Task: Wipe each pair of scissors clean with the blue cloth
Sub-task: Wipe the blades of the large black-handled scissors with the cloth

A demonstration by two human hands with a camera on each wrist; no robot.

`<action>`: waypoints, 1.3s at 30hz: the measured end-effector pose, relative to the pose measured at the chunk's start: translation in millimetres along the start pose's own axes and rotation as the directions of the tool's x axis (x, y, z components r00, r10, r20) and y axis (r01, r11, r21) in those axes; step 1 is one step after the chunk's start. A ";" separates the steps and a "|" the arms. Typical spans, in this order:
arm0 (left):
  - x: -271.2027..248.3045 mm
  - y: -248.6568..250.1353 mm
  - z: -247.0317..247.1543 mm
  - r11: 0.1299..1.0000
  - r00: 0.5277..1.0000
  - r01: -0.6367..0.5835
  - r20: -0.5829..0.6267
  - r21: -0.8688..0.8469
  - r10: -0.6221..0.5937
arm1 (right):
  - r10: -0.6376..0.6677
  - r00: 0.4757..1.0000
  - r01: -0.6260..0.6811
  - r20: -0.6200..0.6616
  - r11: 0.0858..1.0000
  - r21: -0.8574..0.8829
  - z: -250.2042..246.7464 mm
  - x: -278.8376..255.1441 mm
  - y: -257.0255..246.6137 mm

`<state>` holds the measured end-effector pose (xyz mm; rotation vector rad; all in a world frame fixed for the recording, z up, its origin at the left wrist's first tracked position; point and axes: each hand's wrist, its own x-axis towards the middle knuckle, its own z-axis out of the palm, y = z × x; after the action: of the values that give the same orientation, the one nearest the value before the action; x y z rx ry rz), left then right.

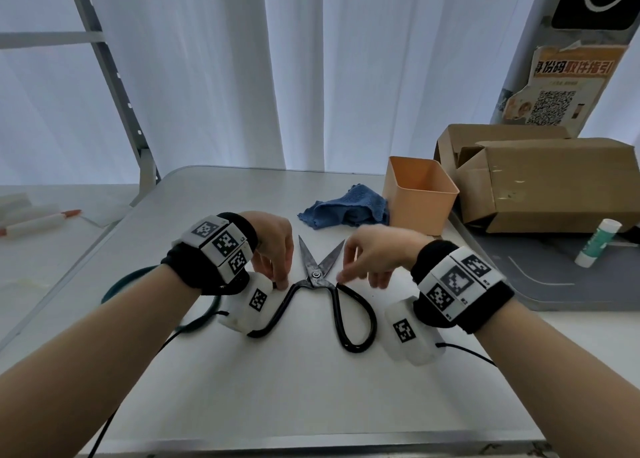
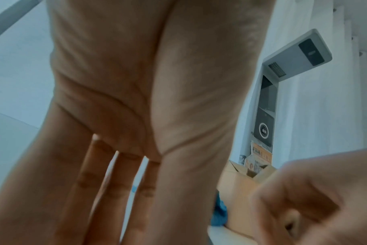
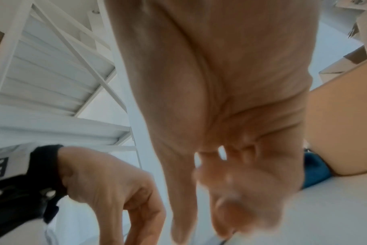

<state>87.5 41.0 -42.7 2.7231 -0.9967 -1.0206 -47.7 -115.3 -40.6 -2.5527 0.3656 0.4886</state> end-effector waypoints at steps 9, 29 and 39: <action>13.4 16.1 -34.1 0.963 0.942 -0.159 -0.325 -0.217 0.082 | 0.005 0.952 0.007 -0.307 0.999 0.036 -43.0 46.6 -4.8; 30.2 68.8 -42.7 0.783 0.584 -0.594 -0.769 -0.187 0.259 | 0.027 0.754 0.166 -0.656 0.959 0.231 -52.2 35.9 16.6; 12.6 43.2 -45.7 0.928 0.773 -0.328 -0.615 -0.179 0.155 | 0.227 0.562 0.335 -0.795 0.817 0.470 -62.0 29.7 7.5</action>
<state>98.7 -7.7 -2.4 2.3405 -0.9556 -0.1973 -6.9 -159.1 -6.1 -1.9710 0.6332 -0.8405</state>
